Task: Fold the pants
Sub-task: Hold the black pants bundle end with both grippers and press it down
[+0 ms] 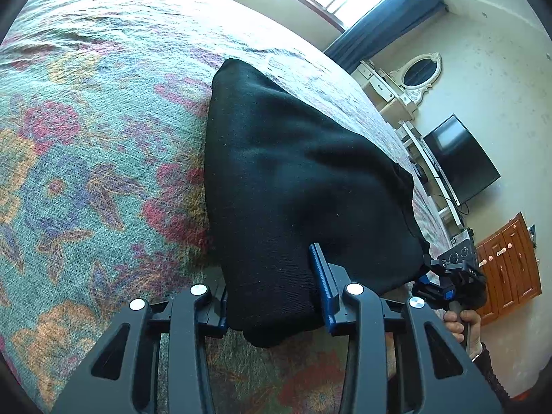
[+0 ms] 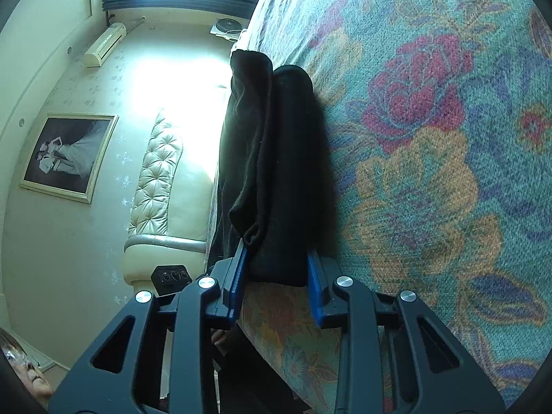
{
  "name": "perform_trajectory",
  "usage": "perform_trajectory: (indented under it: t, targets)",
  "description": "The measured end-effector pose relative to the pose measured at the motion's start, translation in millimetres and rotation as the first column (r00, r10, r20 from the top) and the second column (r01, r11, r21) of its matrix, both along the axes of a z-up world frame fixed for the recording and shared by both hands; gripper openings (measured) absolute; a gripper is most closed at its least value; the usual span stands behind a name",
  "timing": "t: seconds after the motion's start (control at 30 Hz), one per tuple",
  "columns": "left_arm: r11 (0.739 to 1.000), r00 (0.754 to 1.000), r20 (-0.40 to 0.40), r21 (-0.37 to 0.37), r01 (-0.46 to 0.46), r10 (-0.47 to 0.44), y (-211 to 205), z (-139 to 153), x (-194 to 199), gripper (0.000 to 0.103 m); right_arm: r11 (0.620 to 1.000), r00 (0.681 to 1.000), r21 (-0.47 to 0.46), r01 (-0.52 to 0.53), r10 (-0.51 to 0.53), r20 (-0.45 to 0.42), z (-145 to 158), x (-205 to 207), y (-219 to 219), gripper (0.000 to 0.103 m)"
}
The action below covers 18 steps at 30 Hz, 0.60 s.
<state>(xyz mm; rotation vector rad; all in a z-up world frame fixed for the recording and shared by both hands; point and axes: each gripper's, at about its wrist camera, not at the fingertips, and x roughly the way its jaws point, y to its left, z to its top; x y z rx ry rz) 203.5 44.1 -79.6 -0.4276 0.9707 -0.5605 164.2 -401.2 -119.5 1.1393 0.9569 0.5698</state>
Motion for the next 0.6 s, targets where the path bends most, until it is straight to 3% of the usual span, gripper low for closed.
perform_trajectory:
  t: [0.27, 0.6]
  targets:
    - [1.000, 1.000, -0.009, 0.014, -0.003, 0.003, -0.6, 4.5, -3.2, 0.033, 1.000, 1.000, 0.021, 0.010, -0.010, 0.003, 3.6, -8.0, -4.6, 0.026]
    - [1.000, 0.999, -0.049, -0.023, 0.009, -0.010, 8.4, 6.6, -11.3, 0.032, 1.000, 1.000, 0.025, -0.001, 0.002, -0.015, 6.3, -21.1, -12.4, 0.026]
